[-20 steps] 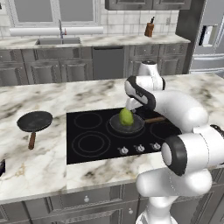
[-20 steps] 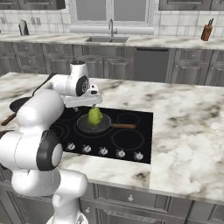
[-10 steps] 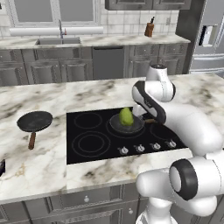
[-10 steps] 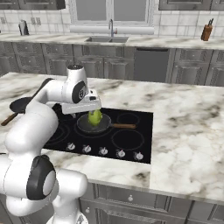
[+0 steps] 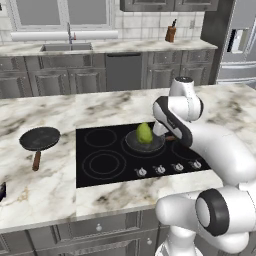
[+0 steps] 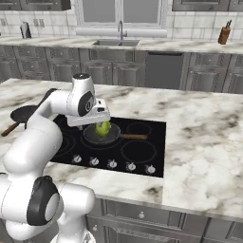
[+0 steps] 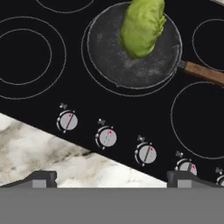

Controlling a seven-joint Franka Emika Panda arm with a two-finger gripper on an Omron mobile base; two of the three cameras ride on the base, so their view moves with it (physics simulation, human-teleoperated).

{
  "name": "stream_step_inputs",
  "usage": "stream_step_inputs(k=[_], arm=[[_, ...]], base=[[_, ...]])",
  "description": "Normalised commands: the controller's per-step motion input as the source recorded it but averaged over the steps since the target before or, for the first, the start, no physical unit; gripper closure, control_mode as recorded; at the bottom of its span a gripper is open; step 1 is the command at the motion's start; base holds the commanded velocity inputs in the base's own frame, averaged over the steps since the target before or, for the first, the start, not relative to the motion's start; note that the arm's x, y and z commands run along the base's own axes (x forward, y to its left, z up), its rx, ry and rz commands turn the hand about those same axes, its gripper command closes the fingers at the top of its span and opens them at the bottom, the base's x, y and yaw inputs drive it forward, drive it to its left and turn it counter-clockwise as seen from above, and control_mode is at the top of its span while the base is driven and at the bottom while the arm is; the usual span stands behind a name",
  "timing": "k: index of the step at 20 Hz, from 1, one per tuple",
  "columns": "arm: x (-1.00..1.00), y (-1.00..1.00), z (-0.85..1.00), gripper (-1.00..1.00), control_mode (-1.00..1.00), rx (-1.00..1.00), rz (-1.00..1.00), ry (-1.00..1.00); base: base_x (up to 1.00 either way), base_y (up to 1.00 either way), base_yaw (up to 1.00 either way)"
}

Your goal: Place both pans onto different burners. Then place the lettuce and the fish on different pans.

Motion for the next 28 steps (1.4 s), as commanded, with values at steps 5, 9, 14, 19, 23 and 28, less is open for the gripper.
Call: stream_step_inputs(k=[5, 9, 14, 19, 23, 28], arm=[[-0.01, 0.00, 0.00, -1.00, -1.00, 0.01, -0.09, 0.00], [0.00, 0.00, 0.03, -1.00, -1.00, 0.06, -0.25, -0.01], [0.00, -0.01, 0.00, -1.00, -1.00, 0.03, -0.27, -0.02], [-0.01, 0.00, 0.00, -1.00, -1.00, 0.00, -0.14, -0.02], [0.00, 0.00, 0.00, -1.00, 1.00, 0.00, 0.00, 0.00], [0.00, 0.00, 0.00, -1.00, 1.00, 0.00, 0.00, 0.00]], base=[[0.00, 0.00, 0.00], [0.00, 0.00, 0.00], [0.00, 0.00, 0.00], [0.00, 0.00, 0.00], [-0.03, 0.08, 0.00], [-0.03, 0.44, 0.00]])
